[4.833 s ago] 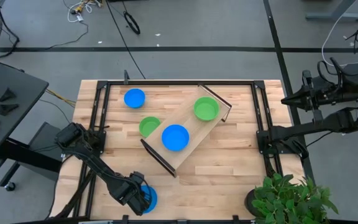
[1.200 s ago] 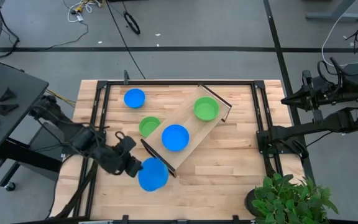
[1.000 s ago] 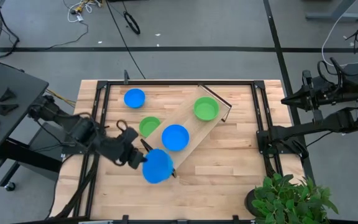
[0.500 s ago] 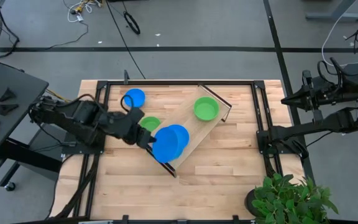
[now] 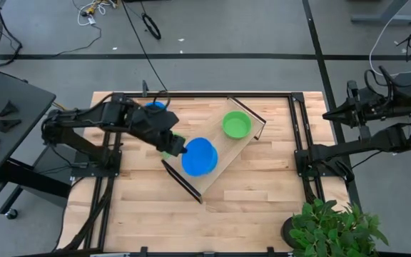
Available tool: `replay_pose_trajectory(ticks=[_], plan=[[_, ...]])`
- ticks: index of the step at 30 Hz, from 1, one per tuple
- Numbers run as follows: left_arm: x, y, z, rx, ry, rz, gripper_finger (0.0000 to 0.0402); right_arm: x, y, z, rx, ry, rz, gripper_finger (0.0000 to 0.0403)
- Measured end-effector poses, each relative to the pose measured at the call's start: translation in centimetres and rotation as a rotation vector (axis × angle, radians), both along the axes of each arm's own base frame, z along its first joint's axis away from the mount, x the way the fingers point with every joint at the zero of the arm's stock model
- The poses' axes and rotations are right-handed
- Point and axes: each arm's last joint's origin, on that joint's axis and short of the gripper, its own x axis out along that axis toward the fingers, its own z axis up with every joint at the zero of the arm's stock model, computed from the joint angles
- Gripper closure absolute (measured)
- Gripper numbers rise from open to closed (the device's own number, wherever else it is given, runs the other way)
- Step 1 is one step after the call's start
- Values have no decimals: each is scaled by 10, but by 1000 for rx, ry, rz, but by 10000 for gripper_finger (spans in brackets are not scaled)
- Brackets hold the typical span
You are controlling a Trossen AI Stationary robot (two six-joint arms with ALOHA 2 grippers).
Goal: Pick & Place Mini bowls
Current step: Stack the bottom blue bowl on top of the blue bowl on the shelf
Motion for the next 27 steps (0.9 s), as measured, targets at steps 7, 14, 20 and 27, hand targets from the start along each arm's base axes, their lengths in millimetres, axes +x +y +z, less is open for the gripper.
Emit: replay_pose_trajectory(ticks=[7, 14, 20, 27], plan=[[7, 21, -6, 3, 19, -66, 402, 0, 0, 0, 0, -1, 0, 380], [11, 35, -14, -20, 63, -76, 402, 0, 0, 0, 0, 0, 0, 380], [16, 48, -23, -38, 115, -53, 402, 0, 0, 0, 0, -1, 0, 380], [28, 63, -39, -86, 199, 8, 402, 0, 0, 0, 0, -1, 0, 380]])
